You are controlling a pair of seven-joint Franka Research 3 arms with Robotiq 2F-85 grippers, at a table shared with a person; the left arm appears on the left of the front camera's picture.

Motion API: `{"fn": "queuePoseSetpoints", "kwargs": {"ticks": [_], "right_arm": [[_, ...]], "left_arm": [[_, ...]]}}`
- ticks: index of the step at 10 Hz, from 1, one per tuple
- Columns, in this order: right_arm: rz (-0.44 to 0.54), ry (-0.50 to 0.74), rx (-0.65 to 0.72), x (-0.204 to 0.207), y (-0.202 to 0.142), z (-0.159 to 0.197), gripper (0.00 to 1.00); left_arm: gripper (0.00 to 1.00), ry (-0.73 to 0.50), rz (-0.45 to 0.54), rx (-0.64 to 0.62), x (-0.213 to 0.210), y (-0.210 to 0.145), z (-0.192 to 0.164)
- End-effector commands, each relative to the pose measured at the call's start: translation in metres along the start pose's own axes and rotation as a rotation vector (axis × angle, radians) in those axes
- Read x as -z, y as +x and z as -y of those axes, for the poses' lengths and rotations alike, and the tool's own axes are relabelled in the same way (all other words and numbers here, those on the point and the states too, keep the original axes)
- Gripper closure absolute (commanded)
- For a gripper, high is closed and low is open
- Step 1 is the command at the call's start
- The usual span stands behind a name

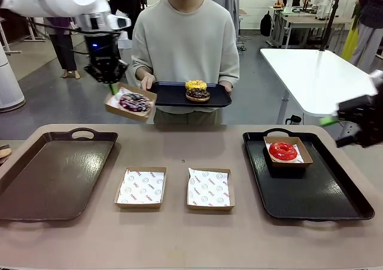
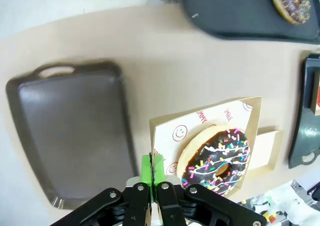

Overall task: Individually package the donuts and arrange them on the tray.
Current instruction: Place the picked Paper togo box on the Handle tray while simultaneously picking up another Paper togo box from the table with the other hand.

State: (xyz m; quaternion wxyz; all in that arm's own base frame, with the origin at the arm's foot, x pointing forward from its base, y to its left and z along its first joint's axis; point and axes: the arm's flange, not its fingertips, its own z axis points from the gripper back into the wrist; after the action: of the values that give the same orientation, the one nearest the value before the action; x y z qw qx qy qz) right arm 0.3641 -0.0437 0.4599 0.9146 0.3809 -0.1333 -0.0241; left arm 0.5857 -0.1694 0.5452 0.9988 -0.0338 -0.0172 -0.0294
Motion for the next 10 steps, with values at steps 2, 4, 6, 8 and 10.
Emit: {"fn": "queuePoseSetpoints", "kwargs": {"ticks": [2,4,6,8,10], "right_arm": [[-0.054,-0.236,-0.077,0.068,0.012,-0.083,0.0],[-0.106,-0.368,-0.087,0.117,0.013,-0.117,0.0],[-0.154,-0.483,-0.068,0.158,0.01,-0.128,0.0],[-0.164,-0.525,-0.066,0.184,0.006,-0.131,0.0],[-0.167,-0.549,-0.067,0.191,-0.001,-0.131,0.0]], "left_arm": [[0.99,0.005,-0.04,0.003,0.015,-0.037,-0.063],[0.99,0.032,-0.062,0.0,0.029,-0.048,-0.095],[0.99,0.03,-0.066,-0.006,0.044,-0.054,-0.12],[0.99,0.029,-0.066,-0.019,0.058,-0.053,-0.135],[0.99,0.027,-0.059,-0.033,0.067,-0.049,-0.143]]}}
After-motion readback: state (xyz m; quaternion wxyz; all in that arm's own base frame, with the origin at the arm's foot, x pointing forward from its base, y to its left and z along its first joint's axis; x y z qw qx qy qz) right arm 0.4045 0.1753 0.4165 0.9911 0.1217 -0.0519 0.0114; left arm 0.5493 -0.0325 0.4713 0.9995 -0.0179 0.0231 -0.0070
